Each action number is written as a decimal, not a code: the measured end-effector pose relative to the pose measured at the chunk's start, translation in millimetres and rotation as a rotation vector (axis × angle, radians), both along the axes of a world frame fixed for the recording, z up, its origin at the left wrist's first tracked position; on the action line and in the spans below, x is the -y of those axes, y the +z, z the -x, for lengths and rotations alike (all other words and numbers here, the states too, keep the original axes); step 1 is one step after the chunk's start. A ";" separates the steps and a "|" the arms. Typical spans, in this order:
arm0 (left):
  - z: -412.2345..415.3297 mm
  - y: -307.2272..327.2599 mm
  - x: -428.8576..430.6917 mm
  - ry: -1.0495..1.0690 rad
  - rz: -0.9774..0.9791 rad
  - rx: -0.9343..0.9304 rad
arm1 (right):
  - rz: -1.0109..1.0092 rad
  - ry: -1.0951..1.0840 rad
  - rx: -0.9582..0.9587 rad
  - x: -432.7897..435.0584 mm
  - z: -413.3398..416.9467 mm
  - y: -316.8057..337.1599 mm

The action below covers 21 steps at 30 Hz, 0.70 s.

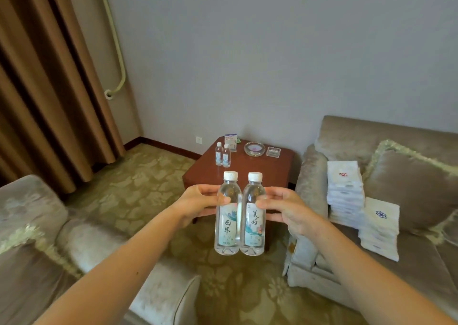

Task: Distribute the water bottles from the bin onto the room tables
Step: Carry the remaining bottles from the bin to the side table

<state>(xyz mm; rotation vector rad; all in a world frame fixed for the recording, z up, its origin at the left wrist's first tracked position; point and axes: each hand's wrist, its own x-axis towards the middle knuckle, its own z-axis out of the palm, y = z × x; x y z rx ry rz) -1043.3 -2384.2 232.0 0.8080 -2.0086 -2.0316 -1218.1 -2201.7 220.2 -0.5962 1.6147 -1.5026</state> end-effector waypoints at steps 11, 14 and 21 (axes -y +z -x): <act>154.1 -4.0 128.7 -0.110 0.017 0.048 | -0.026 -0.093 0.022 112.9 130.9 -12.1; 203.2 -16.0 164.2 -0.087 0.015 0.053 | -0.034 -0.086 0.020 149.1 178.6 -19.9; 336.9 -28.7 251.4 -0.089 0.006 0.057 | -0.034 -0.102 0.018 232.0 309.4 -28.3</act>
